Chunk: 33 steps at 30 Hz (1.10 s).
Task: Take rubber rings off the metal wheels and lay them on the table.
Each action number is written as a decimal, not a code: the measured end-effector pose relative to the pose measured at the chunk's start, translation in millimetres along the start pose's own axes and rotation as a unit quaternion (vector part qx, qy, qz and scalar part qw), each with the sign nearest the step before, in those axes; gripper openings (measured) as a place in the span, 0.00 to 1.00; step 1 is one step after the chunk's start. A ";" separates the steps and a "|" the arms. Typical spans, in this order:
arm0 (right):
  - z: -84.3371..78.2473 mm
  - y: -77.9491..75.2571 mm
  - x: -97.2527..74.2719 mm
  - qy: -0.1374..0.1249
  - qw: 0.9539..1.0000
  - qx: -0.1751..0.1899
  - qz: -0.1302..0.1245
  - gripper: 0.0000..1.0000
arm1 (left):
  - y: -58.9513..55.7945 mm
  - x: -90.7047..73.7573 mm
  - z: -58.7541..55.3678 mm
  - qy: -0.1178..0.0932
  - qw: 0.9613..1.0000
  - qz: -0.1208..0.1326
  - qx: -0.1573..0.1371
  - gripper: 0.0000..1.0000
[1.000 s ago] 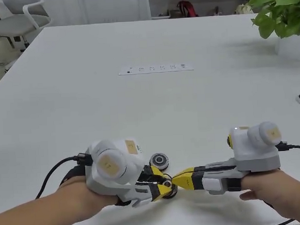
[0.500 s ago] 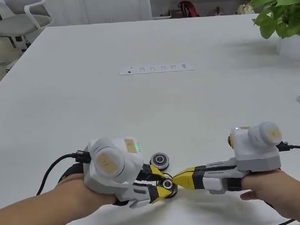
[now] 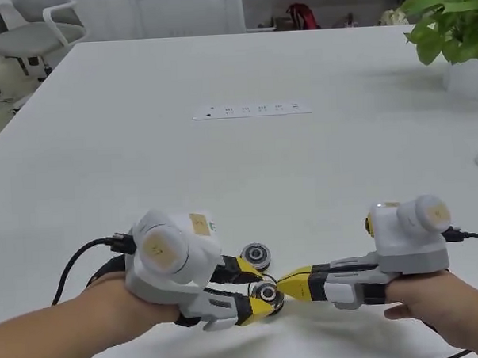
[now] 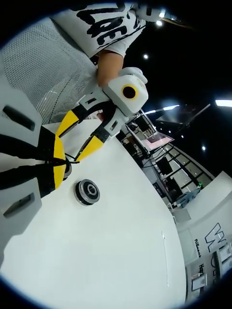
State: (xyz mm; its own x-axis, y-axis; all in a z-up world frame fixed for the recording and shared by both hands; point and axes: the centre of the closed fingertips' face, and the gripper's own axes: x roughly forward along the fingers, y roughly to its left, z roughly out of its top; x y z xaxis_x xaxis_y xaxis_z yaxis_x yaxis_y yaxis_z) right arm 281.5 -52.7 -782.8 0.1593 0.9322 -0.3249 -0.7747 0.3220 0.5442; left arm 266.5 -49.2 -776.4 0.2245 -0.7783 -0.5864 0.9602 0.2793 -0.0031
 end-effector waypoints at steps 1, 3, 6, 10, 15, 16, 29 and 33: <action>-0.1 -0.1 0.1 0.000 1.000 0.000 0.000 0.00 | -0.4 -1.5 1.6 -0.003 1.000 0.000 -0.001 0.26; -0.1 -0.2 0.1 0.001 1.000 0.000 0.000 0.00 | -1.1 -3.5 3.3 -0.006 1.000 0.000 0.001 0.26; 0.1 -0.2 0.2 0.001 1.000 0.000 0.000 0.00 | -2.5 -6.5 4.3 -0.007 1.000 -0.001 0.003 0.27; 0.1 0.0 0.2 0.001 1.000 0.000 0.001 0.00 | -2.5 -10.0 4.5 -0.008 1.000 0.000 0.005 0.28; 0.3 -0.2 -0.5 0.000 1.000 0.001 0.001 0.00 | -2.1 -15.7 7.6 -0.013 1.000 0.002 0.006 0.31; 0.4 -0.1 -0.6 -0.001 1.000 0.001 0.001 0.00 | -2.8 -17.0 8.6 -0.014 1.000 0.001 0.006 0.33; 1.6 2.2 -0.9 0.000 1.000 0.000 0.004 0.00 | -5.8 -36.4 11.8 -0.025 1.000 0.005 0.001 0.43; 3.0 3.1 -1.7 -0.003 1.000 0.000 0.005 0.00 | -6.7 -42.6 11.9 -0.027 1.000 0.007 -0.001 0.49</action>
State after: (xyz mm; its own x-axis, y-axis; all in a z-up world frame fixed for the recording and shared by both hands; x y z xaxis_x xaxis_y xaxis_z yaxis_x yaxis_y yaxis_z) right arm 280.6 -52.8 -778.3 0.1561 0.9363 -0.3147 -0.7758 0.3134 0.5476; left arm 252.5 -24.6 -741.7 0.2459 -0.8037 -0.5419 0.9568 0.2906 0.0031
